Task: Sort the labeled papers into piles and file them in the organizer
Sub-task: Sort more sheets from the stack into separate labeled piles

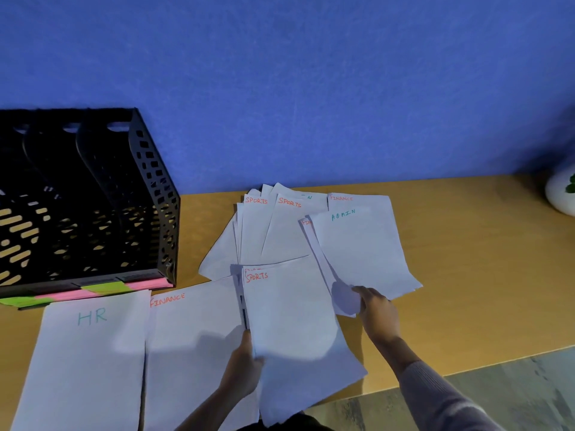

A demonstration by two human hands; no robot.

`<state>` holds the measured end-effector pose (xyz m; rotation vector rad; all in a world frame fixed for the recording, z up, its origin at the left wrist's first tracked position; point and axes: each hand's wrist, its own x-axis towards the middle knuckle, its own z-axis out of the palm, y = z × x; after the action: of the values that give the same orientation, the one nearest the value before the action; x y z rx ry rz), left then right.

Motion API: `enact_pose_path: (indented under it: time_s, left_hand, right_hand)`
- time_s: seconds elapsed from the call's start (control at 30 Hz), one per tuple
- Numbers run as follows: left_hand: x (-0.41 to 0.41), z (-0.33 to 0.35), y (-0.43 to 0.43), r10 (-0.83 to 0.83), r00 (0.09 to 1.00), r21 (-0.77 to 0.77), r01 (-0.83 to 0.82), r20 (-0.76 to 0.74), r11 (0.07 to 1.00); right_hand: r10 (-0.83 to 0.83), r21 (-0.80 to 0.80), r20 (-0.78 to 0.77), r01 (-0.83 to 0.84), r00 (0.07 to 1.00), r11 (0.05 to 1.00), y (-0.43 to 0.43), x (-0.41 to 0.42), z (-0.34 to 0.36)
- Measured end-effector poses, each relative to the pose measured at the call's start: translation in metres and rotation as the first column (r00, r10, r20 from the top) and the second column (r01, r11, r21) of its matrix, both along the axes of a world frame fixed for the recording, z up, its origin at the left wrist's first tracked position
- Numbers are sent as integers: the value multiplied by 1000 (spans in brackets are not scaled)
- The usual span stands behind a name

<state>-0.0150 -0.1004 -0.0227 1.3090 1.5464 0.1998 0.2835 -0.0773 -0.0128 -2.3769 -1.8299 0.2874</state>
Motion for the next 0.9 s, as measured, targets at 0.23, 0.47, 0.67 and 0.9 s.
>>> enact_pose_path:
  time_s: [0.23,0.47,0.67,0.9]
  left_hand:
    - [-3,7,1,144,990,130,-142,-6,981]
    - [-8,6,4,175,981,202,-155,-88,967]
    - [-9,7,7,218,970,325,-172,-110,930]
    - [-7,1,5,30,986,412,41,-163,910]
  right_hand:
    - [167,59,-22,-166,986,984,-54,-19,4]
    - [200,-163,-11,-199,980,966,-118,-31,-18]
    - [175,-188,-133,-199,976,962,-129,-32,-23]
    - [-5,89,-263,30,965,996,-67,-8,-4]
